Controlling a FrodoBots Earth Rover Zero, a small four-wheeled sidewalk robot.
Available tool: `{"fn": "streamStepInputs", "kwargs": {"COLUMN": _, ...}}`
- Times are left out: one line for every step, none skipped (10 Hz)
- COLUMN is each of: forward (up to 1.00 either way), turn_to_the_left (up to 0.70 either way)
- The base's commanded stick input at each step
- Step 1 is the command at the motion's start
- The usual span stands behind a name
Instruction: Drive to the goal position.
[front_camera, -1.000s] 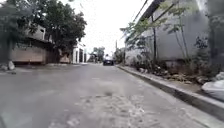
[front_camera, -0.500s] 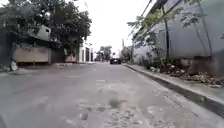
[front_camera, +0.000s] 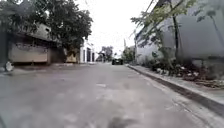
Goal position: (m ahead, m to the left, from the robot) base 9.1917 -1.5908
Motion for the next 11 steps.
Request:
{"fn": "streamStepInputs", "kwargs": {"forward": 1.00, "turn_to_the_left": 0.20}}
{"fn": "streamStepInputs", "kwargs": {"forward": 1.00, "turn_to_the_left": 0.14}}
{"fn": "streamStepInputs", "kwargs": {"forward": 1.00, "turn_to_the_left": 0.09}}
{"fn": "streamStepInputs", "kwargs": {"forward": 1.00, "turn_to_the_left": 0.07}}
{"fn": "streamStepInputs", "kwargs": {"forward": 1.00, "turn_to_the_left": 0.08}}
{"fn": "streamStepInputs", "kwargs": {"forward": 1.00, "turn_to_the_left": 0.09}}
{"fn": "streamStepInputs", "kwargs": {"forward": 1.00, "turn_to_the_left": 0.08}}
{"fn": "streamStepInputs", "kwargs": {"forward": 1.00, "turn_to_the_left": 0.08}}
{"fn": "streamStepInputs", "kwargs": {"forward": 1.00, "turn_to_the_left": 0.06}}
{"fn": "streamStepInputs", "kwargs": {"forward": 1.00, "turn_to_the_left": 0.03}}
{"fn": "streamStepInputs", "kwargs": {"forward": 1.00, "turn_to_the_left": 0.02}}
